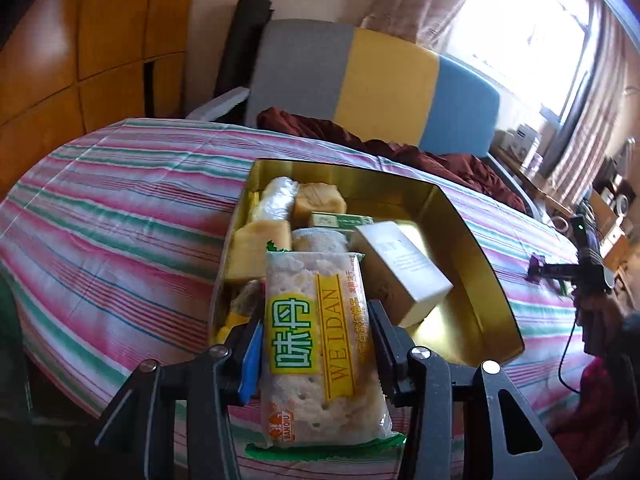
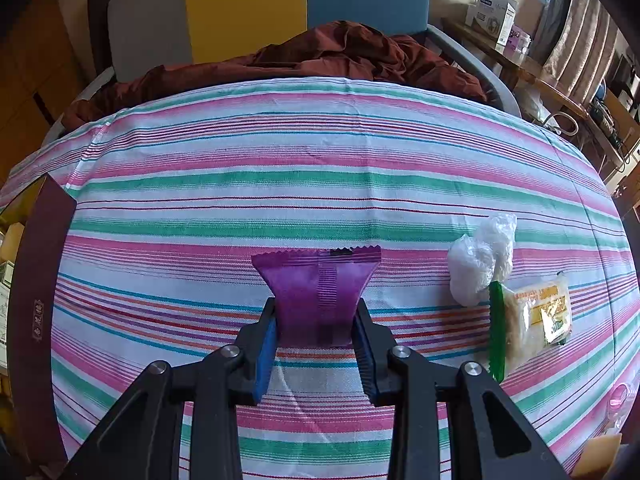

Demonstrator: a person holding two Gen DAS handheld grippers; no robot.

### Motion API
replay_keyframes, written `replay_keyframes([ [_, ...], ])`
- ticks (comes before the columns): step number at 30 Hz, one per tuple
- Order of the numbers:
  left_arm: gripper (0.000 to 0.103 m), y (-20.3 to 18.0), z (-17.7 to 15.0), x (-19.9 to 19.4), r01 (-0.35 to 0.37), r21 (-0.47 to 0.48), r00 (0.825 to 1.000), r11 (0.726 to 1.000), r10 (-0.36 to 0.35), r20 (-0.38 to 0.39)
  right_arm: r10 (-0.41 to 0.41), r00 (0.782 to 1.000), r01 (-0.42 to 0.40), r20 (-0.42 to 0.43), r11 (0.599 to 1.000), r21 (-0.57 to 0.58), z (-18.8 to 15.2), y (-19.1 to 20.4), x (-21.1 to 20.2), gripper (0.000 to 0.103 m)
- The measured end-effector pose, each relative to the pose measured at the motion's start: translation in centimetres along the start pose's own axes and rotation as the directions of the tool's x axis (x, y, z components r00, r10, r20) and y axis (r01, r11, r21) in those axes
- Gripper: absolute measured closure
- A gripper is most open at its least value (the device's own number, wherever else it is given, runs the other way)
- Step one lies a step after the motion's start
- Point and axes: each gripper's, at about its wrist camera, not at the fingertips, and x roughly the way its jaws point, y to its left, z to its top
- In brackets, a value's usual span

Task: Organize objects
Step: 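Carry the WEIDAN packet into the gold tray and open the left gripper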

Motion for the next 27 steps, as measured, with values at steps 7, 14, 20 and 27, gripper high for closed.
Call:
replay_keyframes([
  [7,0.056,-2.7,0.8,3.5,0.024,-0.042,0.994,0.999,-0.029,-0.101,-0.009,1.000,0.009,0.000,1.000,-0.008,-0.1,0.1,0.0,0.069],
  [14,0.056,-5.7,0.3,6.3,0.020,0.045,0.992,0.999,-0.015,-0.122,-0.012,1.000,0.012,0.001,1.000,-0.014,0.0,0.2,0.1,0.069],
  [20,0.053,-5.0,0.0,6.5,-0.030,0.065,0.994,0.997,0.037,-0.105,-0.016,1.000,0.016,0.001,1.000,-0.020,0.1,0.3,0.1,0.069],
  [27,0.046,-4.1,0.0,4.2,-0.037,0.045,0.998,0.998,0.039,-0.045,-0.016,1.000,0.016,0.000,1.000,-0.021,0.1,0.3,0.1,0.069],
])
